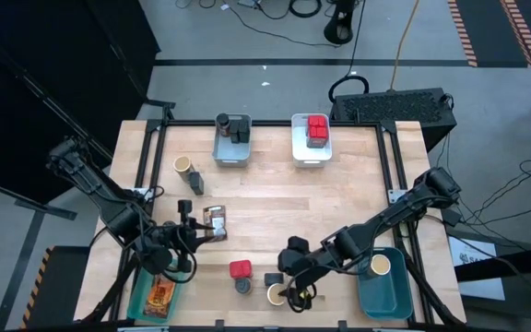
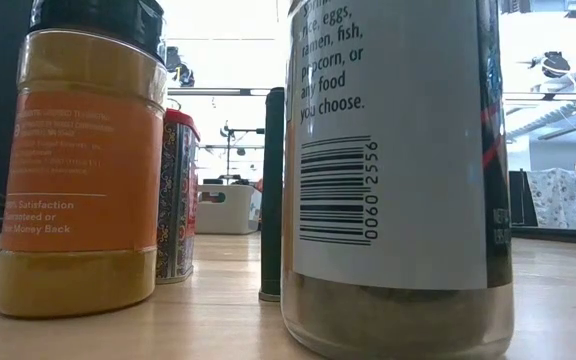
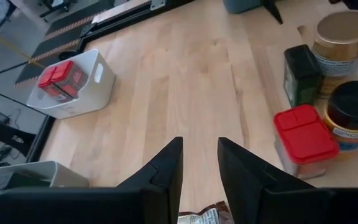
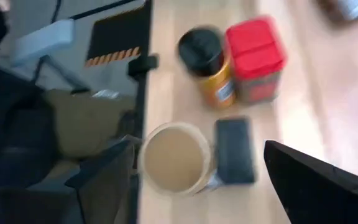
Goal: Sort spices by type
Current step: Put the gold spice bottle into the blue bin
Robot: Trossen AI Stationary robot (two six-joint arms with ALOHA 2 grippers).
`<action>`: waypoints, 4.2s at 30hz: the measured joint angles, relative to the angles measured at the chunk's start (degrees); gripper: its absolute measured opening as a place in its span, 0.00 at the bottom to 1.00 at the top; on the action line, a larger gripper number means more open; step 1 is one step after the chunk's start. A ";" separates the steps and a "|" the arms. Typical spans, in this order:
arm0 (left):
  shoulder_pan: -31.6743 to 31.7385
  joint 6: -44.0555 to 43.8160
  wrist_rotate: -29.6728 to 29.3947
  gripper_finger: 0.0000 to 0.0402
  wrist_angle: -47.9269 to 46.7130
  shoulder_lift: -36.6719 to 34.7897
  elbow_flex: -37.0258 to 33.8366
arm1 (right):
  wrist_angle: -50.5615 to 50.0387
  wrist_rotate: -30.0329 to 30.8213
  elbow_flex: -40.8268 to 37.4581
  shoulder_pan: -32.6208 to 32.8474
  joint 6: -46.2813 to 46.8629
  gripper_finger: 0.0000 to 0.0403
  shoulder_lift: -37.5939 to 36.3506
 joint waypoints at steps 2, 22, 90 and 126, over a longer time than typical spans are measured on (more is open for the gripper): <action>0.00 0.11 -1.52 0.26 0.00 0.00 0.00 | 1.51 4.06 0.00 -0.07 -3.33 0.86 0.00; 0.00 -6.20 14.48 0.25 0.62 0.00 1.40 | -9.80 25.50 9.35 12.33 -7.21 0.84 -0.09; -5.27 -17.98 19.36 0.00 -21.36 11.77 6.64 | -7.83 22.62 13.65 9.56 -3.10 0.84 4.97; -7.23 -18.05 1.54 0.00 -19.80 6.91 6.64 | -34.75 10.41 36.38 7.80 5.28 0.84 22.16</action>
